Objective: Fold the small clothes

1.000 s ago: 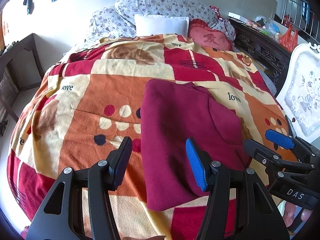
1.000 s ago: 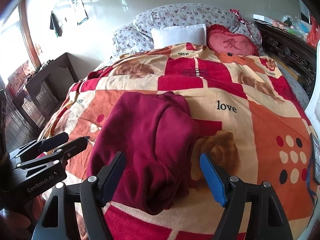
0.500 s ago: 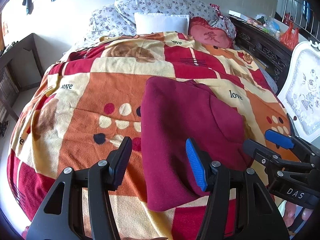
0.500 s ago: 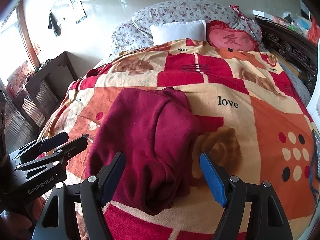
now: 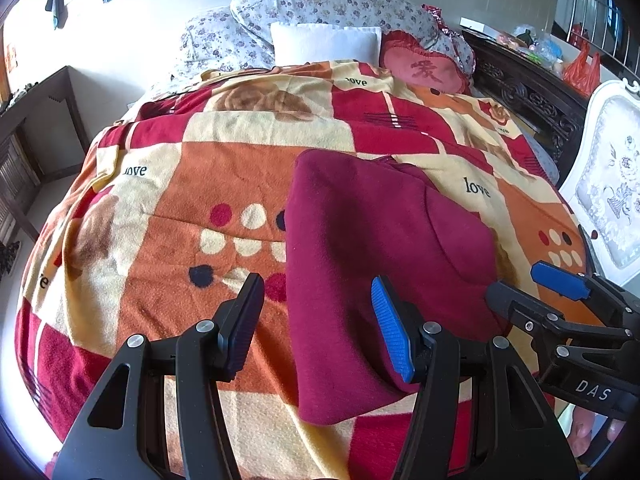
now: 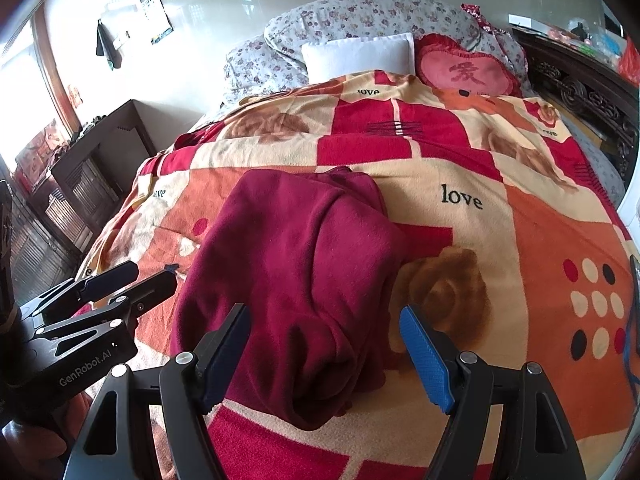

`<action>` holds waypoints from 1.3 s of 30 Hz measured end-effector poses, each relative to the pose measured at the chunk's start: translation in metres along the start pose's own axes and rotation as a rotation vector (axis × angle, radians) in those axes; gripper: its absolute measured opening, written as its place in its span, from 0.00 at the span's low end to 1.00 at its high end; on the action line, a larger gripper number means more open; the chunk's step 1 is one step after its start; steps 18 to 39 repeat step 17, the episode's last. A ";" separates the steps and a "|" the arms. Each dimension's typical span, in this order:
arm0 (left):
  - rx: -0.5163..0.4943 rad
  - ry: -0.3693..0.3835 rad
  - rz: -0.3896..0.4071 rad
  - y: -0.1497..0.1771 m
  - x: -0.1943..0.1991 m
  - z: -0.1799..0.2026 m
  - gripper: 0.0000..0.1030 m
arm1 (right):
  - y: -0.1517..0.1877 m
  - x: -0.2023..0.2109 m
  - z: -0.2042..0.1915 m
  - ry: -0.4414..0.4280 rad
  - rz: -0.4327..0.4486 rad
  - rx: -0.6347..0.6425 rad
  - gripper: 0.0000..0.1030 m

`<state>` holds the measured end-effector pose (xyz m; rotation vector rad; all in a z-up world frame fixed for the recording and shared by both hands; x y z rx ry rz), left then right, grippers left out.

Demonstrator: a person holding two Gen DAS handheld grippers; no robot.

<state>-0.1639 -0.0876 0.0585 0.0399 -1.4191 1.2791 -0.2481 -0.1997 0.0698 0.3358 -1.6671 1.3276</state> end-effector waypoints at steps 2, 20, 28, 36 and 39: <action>-0.003 -0.003 0.000 0.000 0.000 0.000 0.54 | 0.000 -0.001 0.000 -0.002 -0.003 0.000 0.73; 0.000 -0.007 0.028 -0.004 -0.003 -0.009 0.54 | 0.002 -0.006 0.003 -0.003 -0.016 -0.004 0.73; 0.000 -0.007 0.028 -0.004 -0.003 -0.009 0.54 | 0.002 -0.006 0.003 -0.003 -0.016 -0.004 0.73; 0.000 -0.007 0.028 -0.004 -0.003 -0.009 0.54 | 0.002 -0.006 0.003 -0.003 -0.016 -0.004 0.73; 0.000 -0.007 0.028 -0.004 -0.003 -0.009 0.54 | 0.002 -0.006 0.003 -0.003 -0.016 -0.004 0.73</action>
Point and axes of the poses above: each gripper's, at about its wrist camera, not at the fingertips, and x roughly against the way its jaws point, z to its right, y to its underside, the point moved 7 cm from there along -x, roughly the way its jaws point, and after that the axes turned 14 degrees about y, right-handed, at the moved point
